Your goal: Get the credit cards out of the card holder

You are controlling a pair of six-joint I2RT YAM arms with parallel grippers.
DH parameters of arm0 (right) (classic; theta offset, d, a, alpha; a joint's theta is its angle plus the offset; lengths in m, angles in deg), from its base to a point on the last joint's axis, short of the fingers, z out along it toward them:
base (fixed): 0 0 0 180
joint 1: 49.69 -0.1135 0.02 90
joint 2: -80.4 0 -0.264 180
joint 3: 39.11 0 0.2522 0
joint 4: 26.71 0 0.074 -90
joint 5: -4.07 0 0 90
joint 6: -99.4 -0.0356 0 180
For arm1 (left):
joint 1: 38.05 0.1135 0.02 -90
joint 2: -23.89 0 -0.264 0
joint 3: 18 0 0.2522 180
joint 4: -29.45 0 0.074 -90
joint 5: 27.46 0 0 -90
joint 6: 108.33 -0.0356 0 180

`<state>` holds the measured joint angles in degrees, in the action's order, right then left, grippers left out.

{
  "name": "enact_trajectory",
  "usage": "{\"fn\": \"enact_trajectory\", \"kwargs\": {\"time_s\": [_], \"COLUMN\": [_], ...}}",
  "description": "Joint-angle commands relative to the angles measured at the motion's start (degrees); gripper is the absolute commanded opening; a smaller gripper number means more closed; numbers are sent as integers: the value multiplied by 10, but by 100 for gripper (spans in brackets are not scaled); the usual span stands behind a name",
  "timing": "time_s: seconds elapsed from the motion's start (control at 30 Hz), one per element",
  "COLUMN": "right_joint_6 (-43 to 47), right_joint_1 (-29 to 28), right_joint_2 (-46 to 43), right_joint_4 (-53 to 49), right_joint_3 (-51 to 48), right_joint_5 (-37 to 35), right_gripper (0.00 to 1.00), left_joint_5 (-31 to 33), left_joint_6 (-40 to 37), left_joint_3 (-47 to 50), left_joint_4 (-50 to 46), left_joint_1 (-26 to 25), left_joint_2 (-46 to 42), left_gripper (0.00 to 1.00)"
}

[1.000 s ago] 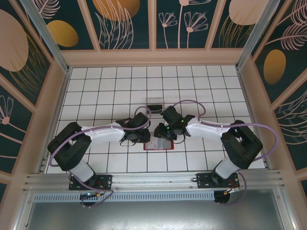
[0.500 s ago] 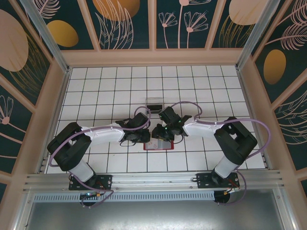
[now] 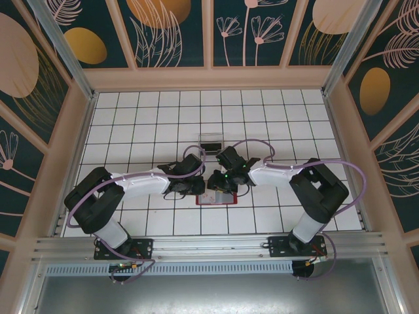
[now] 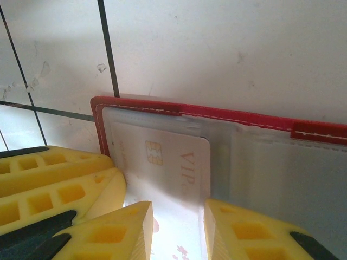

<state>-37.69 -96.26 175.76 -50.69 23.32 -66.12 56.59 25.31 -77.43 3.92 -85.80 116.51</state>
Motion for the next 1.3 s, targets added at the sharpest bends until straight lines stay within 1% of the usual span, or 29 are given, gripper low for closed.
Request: {"fn": "enact_trajectory", "kwargs": {"time_s": [0.0, 0.23, 0.37, 0.43, 0.5, 0.63, 0.8, 0.87, 0.93, 1.07, 1.27], "right_joint_6": [-3, 0, 4, 6, 8, 9, 10, 13, 18, 23, 21], "right_joint_1": [-8, -15, -19, -19, -21, -21, -23, -23, -24, -25, -26], "right_joint_2": [15, 23, 25, 26, 26, 29, 37, 38, 36, 27, -1], "right_joint_4": [7, 5, -7, -15, -21, -17, -35, -56, -79, -113, -117], "right_joint_3": [2, 12, 21, 25, 29, 27, 28, 33, 38, 45, 51], "right_joint_5": [7, 9, 2, -3, -8, -7, -26, -45, -64, -91, -93], "right_gripper": [31, 26, 23, 18, 17, 17, 27, 29, 29, 30, 30], "left_joint_5": [-5, -5, -5, -5, -5, -5, -3, 0, 1, 2, 2], "left_joint_6": [6, 6, 6, 6, 5, 4, 3, 2, 3, 3, 2], "left_joint_3": [17, 21, 19, 18, 17, 15, 12, 10, 10, 8, 9], "left_joint_4": [-16, -17, -18, -18, -18, -19, -24, -26, -27, -30, -31], "left_joint_1": [-3, -3, -3, -3, -3, -3, -4, -3, -3, -3, -4], "left_joint_2": [9, 7, 7, 7, 8, 8, 7, 3, -3, -5, 4], "left_gripper": [19, 19, 19, 19, 19, 19, 19, 22, 24, 24, 24]}}
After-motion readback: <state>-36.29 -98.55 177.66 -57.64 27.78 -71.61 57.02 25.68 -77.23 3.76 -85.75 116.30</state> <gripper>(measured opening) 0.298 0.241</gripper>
